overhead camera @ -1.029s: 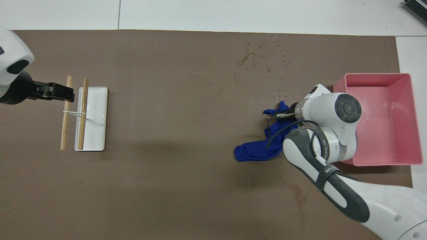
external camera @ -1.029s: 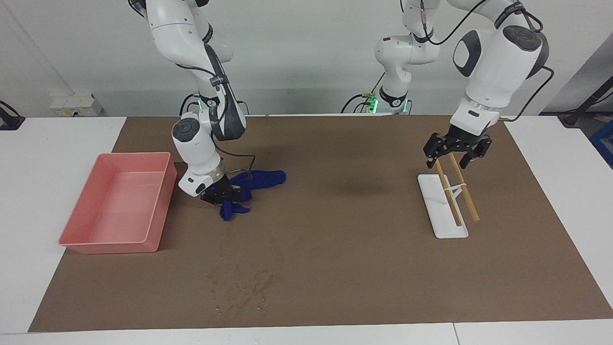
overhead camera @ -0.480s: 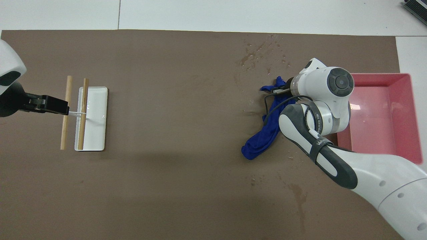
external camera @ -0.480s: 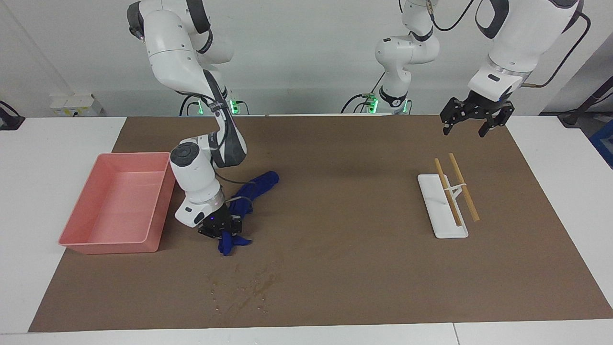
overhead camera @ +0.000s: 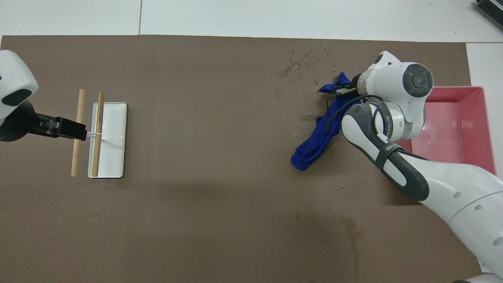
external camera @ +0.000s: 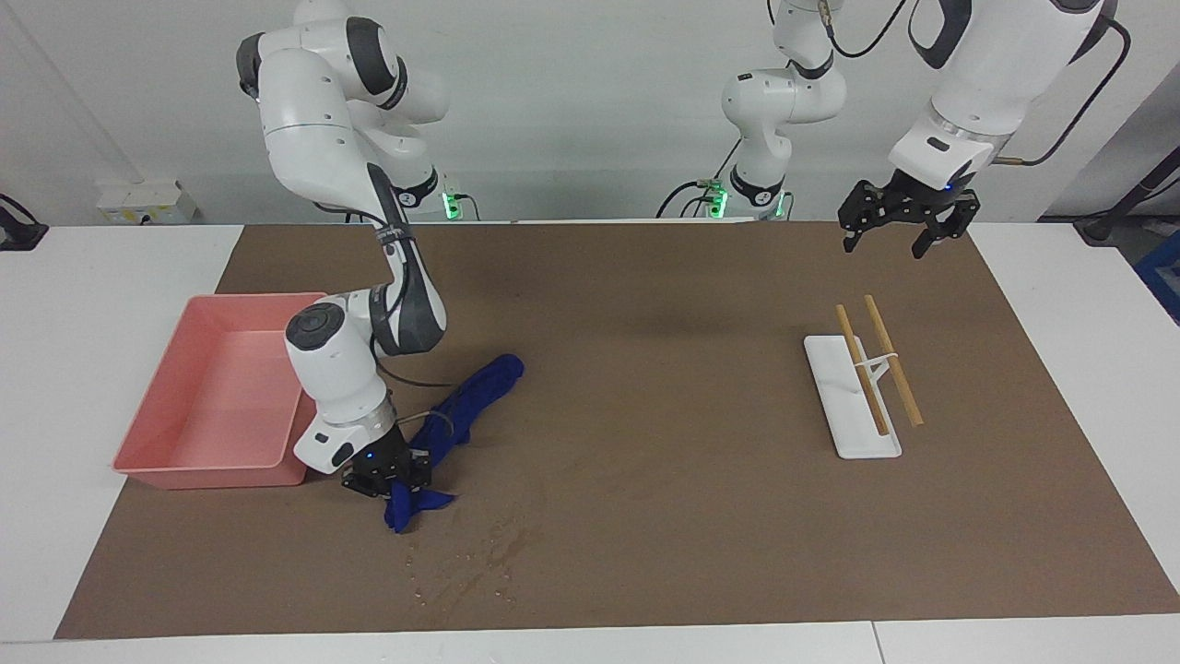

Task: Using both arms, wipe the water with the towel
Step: 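Wipe the towel over the water spill with the right gripper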

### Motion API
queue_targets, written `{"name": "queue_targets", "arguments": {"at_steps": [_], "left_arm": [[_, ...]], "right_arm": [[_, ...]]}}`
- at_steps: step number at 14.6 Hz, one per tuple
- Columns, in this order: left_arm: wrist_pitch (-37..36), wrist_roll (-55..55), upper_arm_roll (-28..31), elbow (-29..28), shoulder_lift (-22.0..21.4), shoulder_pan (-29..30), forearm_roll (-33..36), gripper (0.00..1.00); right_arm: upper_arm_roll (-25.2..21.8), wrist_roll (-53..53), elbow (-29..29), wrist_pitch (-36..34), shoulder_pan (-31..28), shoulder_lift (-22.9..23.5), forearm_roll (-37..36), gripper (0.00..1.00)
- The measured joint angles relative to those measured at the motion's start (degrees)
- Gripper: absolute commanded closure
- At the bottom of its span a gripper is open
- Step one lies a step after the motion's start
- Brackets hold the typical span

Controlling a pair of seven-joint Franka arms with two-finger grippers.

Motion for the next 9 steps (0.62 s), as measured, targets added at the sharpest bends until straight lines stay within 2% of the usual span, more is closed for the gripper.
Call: {"name": "queue_targets", "arguments": {"at_steps": [4,9], "left_arm": [[0.00,0.00,0.31,0.00,0.00,0.08,0.00,0.00],[0.00,0.00,0.34,0.00,0.00,0.08,0.00,0.00]], "right_arm": [[0.00,1.05,2.05,0.00,0.11,1.38,0.36,1.00],[-0.11,7.57,3.16,0.55,3.63,2.31,8.28,1.00]]}}
